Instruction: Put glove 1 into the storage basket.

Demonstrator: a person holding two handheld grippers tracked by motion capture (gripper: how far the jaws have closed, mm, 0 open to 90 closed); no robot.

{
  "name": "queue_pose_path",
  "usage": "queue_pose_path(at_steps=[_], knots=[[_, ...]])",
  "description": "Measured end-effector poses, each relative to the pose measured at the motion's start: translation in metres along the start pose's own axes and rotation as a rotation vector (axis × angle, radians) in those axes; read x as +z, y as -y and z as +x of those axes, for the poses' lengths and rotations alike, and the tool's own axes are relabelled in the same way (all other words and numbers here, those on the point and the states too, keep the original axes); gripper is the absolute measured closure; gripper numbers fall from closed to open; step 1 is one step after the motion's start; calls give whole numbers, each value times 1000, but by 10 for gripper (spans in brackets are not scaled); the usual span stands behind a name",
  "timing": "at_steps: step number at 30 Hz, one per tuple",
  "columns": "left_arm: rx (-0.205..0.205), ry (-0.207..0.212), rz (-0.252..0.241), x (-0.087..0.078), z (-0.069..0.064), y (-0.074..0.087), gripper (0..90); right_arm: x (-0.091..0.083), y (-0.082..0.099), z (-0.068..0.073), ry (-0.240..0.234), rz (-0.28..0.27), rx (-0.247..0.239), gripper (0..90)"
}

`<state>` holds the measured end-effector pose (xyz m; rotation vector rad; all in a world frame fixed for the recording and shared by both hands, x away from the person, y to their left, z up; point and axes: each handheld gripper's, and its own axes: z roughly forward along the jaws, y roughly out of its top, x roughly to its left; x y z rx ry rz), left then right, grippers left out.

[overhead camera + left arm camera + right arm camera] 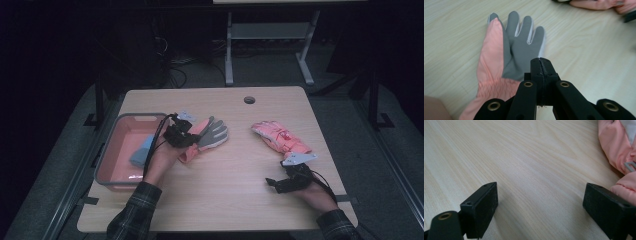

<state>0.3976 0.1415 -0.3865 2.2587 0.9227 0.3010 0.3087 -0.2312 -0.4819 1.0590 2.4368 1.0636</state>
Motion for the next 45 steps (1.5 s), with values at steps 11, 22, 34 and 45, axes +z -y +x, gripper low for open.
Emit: queue_pose_path(at_steps=[11,22,34,45], knots=[[-27,-90,63,44,9,-3,897,0,0,1,-6,2,1,123],[-29,-47,101,63,2,-6,897,0,0,1,-7,2,1,123],[53,63,105,72,-37,-17,898,0,0,1,-6,2,1,123],[30,102,30,45,-41,-16,897,0,0,1,-7,3,0,123]])
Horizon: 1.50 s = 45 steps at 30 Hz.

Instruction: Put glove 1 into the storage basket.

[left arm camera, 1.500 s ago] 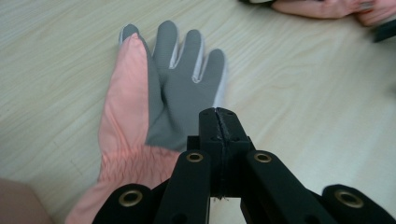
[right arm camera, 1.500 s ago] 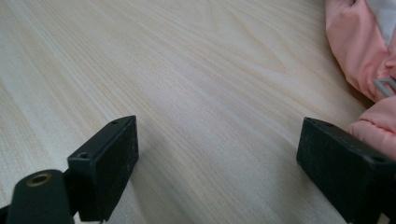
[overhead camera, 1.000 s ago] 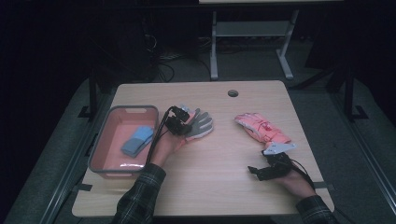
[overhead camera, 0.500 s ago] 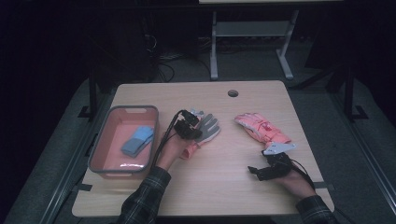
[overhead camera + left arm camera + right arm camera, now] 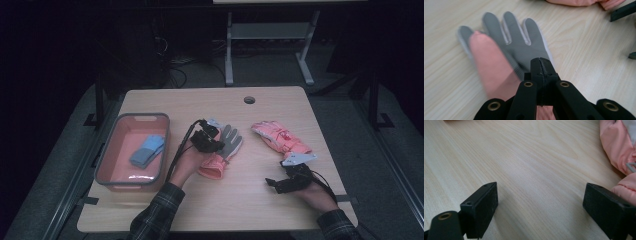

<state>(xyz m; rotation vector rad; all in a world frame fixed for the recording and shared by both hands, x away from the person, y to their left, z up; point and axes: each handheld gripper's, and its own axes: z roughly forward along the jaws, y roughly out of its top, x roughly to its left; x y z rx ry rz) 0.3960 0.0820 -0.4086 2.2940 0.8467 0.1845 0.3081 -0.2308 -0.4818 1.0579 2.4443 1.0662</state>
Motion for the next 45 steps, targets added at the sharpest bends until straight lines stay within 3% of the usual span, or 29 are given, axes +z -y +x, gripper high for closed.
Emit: queue_pose_path(at_steps=[5,15,20,29,35,40,45], knots=[[-23,-70,5,-20,6,14,897,0,0,0,2,-1,1,123],[-33,-72,60,-10,6,33,897,0,0,0,3,-1,1,123],[-13,-16,67,-11,-3,35,897,0,0,0,3,-1,2,123],[69,103,83,-2,-39,31,897,0,0,0,2,0,3,123],[94,172,68,7,-57,29,897,0,0,0,2,0,4,123],[95,193,50,10,-64,28,897,0,0,0,2,-1,3,123],[90,203,5,-6,-59,33,897,0,0,1,0,0,2,122]])
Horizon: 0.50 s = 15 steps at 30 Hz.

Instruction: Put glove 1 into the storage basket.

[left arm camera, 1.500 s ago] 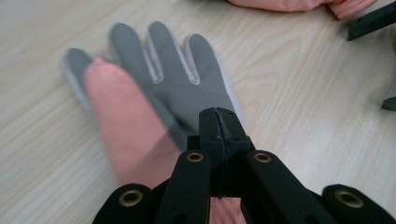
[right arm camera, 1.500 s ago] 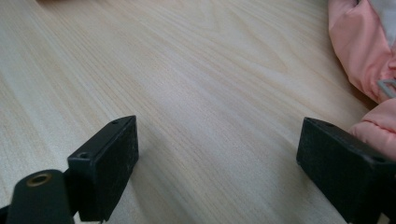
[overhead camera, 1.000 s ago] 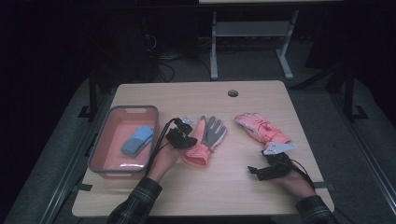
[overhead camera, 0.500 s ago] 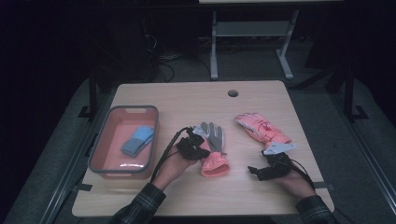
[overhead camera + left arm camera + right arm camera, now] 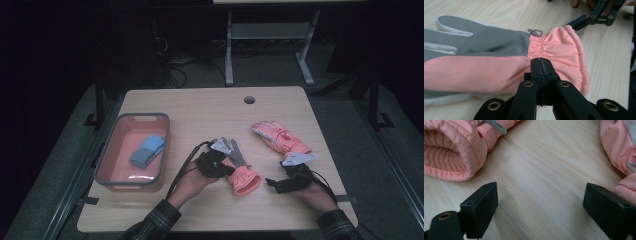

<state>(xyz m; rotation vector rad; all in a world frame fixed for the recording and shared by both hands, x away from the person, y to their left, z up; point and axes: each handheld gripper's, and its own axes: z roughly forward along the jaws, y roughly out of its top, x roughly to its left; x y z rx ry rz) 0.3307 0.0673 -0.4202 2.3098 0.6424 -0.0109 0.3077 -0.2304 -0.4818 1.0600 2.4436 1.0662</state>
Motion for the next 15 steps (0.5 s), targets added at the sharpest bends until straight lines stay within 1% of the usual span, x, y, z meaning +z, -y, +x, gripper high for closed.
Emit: queue_pose_path(at_steps=[1,2,3,5,8,9,10,11,12,14,15], knots=[[0,0,0,0,0,0,896,0,0,0,0,0,0,122],[10,-8,7,-6,1,4,896,0,0,0,0,0,-1,121],[8,-14,7,-8,1,7,897,0,0,0,-4,0,-2,119],[-1,-25,13,-12,1,15,897,0,0,0,-5,-2,-2,119],[9,-45,46,-17,3,30,896,0,0,0,-3,0,-3,119],[0,-50,45,-17,3,35,896,0,0,0,-3,1,-3,118],[8,-58,53,-19,4,38,897,0,0,1,-3,1,-4,116],[1,-58,40,-19,5,42,897,0,0,1,-3,1,-4,116],[-2,-42,33,-21,6,49,897,0,0,1,-3,1,-3,115],[-6,-38,27,-19,6,51,897,0,0,1,-3,1,-3,115],[-8,-23,22,-17,4,52,896,0,0,1,-3,1,-3,115]])
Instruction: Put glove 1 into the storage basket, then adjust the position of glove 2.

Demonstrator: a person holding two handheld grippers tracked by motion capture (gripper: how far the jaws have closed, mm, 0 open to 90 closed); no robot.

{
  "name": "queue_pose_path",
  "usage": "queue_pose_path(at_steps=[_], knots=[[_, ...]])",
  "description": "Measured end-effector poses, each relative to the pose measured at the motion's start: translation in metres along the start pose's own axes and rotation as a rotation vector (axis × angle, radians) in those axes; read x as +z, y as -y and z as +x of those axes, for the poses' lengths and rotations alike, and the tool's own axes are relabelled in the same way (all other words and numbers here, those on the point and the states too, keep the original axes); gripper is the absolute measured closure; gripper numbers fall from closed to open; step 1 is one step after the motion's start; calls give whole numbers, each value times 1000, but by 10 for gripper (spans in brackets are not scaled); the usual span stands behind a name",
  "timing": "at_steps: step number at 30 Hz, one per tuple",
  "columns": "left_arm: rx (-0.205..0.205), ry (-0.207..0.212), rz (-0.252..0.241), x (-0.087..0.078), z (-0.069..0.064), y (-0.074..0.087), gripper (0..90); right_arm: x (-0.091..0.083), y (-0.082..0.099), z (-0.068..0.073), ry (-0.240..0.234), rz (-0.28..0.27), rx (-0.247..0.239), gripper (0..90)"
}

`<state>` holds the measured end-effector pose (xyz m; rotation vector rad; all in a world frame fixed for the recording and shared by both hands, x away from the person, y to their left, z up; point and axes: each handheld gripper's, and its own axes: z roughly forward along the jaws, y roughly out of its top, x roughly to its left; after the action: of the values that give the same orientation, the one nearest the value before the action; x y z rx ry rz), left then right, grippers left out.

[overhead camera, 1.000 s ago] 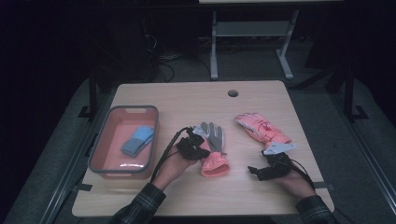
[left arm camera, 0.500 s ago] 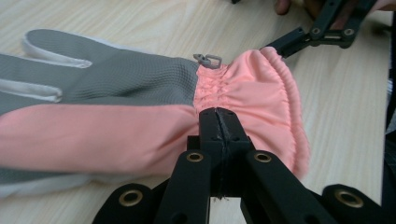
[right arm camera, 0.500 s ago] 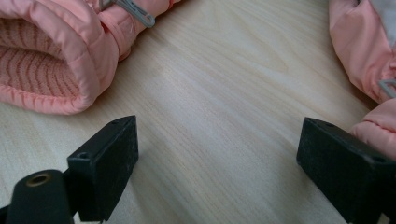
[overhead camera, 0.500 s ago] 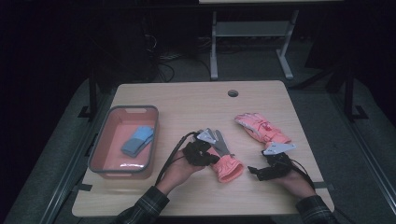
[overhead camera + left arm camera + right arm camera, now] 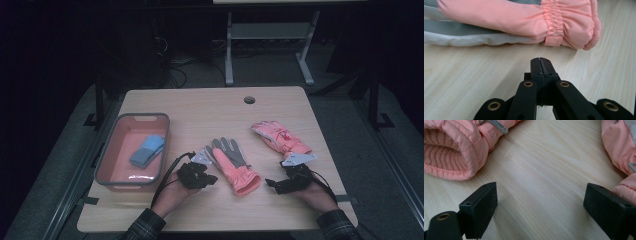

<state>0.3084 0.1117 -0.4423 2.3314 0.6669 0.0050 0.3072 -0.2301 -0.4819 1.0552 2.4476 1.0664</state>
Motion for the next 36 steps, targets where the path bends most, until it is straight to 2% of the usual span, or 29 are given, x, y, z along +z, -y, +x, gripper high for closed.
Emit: queue_pose_path(at_steps=[3,7,11,12,16,17,20,21,23,25,27,29,30,32,33,35,36], knots=[[41,23,1,11,-7,-4,897,0,0,0,0,1,-1,115],[75,45,0,25,-17,-11,897,0,0,0,-1,-1,-3,122],[104,59,9,35,-23,-15,897,-6,-3,0,0,42,-9,149],[97,62,1,37,-25,-16,897,-6,-3,0,0,42,-9,149],[123,67,3,46,-30,-25,897,-14,-9,-1,-4,27,-4,208],[131,68,1,49,-31,-27,896,-19,-13,-3,-18,28,15,214],[141,65,0,55,-33,-31,896,-23,-16,-7,-15,21,11,240],[152,63,5,56,-33,-32,896,-25,-17,-7,-18,12,12,260],[142,60,-4,54,-34,-30,895,-31,-20,-9,-25,-18,4,297],[143,60,-1,51,-33,-29,893,-31,-21,-10,-29,-23,0,304],[130,47,-12,47,-31,-25,829,-33,-25,-11,-35,-22,-8,325],[139,34,-5,41,-29,-20,752,-34,-30,-14,-40,-29,-13,361],[142,24,-9,39,-28,-17,692,-35,-36,-16,-39,-18,5,390],[130,12,-22,32,-25,-11,665,-35,-39,-18,-35,-14,16,403],[126,5,-28,28,-22,-7,583,-37,-43,-20,-37,-29,16,421],[107,-19,-45,19,-16,3,553,-37,-44,-22,-32,-41,13,427],[109,-37,-43,16,-14,7,477,-37,-46,-26,-40,-44,32,443]])
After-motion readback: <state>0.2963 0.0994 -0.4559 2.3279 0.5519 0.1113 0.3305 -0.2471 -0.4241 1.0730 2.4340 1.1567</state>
